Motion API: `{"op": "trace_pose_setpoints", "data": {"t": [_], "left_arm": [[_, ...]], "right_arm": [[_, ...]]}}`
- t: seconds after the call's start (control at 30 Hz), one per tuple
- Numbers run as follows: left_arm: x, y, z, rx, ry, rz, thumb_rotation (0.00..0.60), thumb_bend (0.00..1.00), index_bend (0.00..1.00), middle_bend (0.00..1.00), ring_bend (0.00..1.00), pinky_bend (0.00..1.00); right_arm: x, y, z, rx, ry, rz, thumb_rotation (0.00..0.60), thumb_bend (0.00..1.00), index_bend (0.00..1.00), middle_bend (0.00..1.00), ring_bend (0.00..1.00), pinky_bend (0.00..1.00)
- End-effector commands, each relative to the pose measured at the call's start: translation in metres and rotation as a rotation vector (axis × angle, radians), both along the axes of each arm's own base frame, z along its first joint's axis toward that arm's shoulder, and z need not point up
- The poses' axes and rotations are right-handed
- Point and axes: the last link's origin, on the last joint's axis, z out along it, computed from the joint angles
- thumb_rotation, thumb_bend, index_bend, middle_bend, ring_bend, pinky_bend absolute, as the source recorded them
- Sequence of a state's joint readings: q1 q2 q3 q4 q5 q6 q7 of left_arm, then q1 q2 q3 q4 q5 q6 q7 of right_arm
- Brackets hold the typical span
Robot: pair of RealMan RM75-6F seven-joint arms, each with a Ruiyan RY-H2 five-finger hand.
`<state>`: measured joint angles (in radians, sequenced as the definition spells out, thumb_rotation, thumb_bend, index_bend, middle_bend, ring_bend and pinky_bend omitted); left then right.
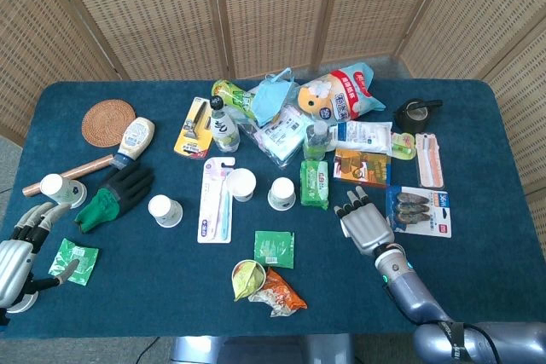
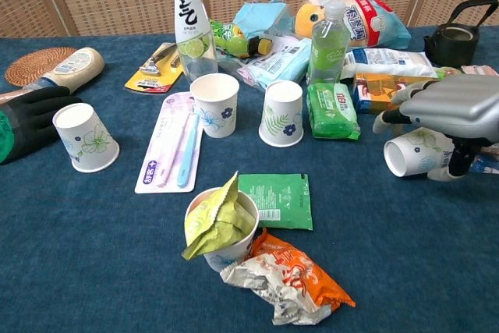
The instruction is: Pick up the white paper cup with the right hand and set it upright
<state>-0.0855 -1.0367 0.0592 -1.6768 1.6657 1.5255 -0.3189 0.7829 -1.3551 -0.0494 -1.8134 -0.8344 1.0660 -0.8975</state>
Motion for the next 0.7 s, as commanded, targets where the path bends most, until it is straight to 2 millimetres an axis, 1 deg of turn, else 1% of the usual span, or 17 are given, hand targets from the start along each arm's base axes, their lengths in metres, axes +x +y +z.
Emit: {"op": "trace_pose_setpoints", "data": {"t": [0.03,0.1,0.2,0.33,0.43,0.7], "left_arm": [[0.000,0.000,0.000,0.002,-0.002,0.000,0.600,0.35,0.00,0.14,0.00,0.06],[-0.001,0.000,0.000,0.003,-0.002,0.000,0.600,0.35,0.00,0.14,0.00,0.06],[-0.001,0.000,0.001,0.004,-0.002,0.000,0.600,0.35,0.00,0.14,0.00,0.06],[-0.001,0.000,0.001,0.005,0.000,0.002,0.600,0.35,0.00,0.14,0.00,0.06],[-0.001,0.000,0.000,0.003,-0.001,0.003,0.600,0.35,0.00,0.14,0.00,0.06],[0.000,0.002,-0.001,0.002,0.001,-0.001,0.600,0.35,0.00,0.14,0.00,0.06]], "right_arm": [[-0.003,-0.002,-0.004,-0.011,-0.009,0.005,0.600,0.31,0.27,0.38,0.09,0.00],[-0.005,-0.003,-0.005,-0.021,-0.013,0.008,0.600,0.31,0.33,0.42,0.13,0.00],[-0.007,-0.004,-0.005,-0.031,-0.030,0.004,0.600,0.32,0.38,0.47,0.17,0.00],[-0.007,-0.007,-0.001,-0.052,-0.069,-0.015,0.600,0.31,0.39,0.48,0.19,0.00],[-0.005,-0.008,0.004,-0.049,-0.160,-0.074,0.600,0.31,0.39,0.48,0.19,0.00],[0.003,-0.015,0.024,-0.008,-0.503,-0.250,0.600,0.31,0.39,0.47,0.20,0.00]]}}
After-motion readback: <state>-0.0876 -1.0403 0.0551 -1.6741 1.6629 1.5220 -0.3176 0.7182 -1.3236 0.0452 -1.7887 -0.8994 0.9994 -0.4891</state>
